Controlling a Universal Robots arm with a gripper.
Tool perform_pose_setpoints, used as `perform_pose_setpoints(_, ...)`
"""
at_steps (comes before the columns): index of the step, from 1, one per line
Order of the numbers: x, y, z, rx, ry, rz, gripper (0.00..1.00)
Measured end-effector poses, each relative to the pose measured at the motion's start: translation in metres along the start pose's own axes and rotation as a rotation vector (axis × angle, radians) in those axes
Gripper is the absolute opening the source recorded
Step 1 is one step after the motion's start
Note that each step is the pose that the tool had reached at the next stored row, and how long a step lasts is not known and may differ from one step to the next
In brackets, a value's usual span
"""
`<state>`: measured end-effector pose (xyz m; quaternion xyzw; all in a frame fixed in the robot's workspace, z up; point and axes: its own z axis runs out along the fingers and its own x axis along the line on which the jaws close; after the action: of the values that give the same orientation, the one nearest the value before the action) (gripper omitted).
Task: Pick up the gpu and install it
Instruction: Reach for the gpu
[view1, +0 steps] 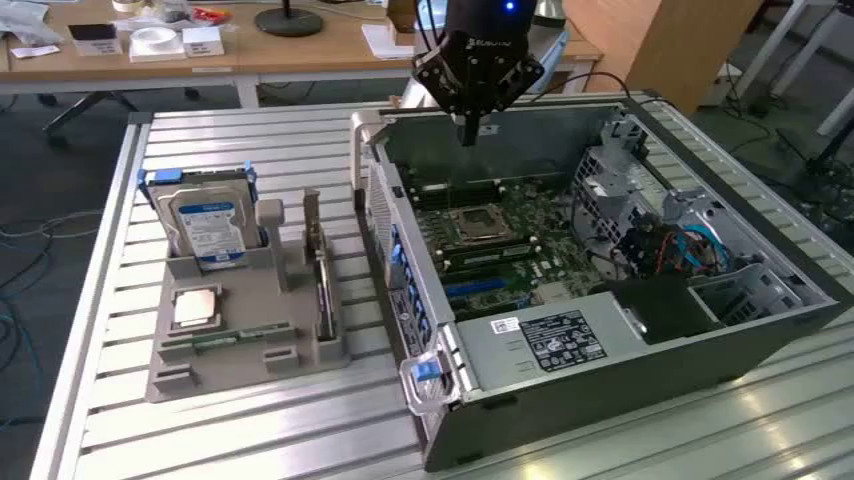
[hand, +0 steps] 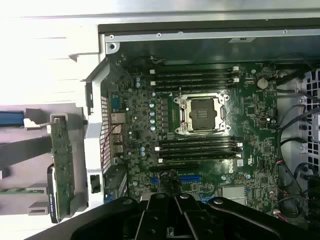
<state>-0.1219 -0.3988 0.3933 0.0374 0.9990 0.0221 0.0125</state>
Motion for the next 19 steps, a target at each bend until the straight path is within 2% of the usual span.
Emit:
perform_pose_setpoints(14,0.0002,0.0000,0.0000,0.0000,0.0000,0.000,0.11)
perform_pose_setpoints(19,0.0050,-0.0004,-0.0001,0.0000,0.0000,0.000,0.11)
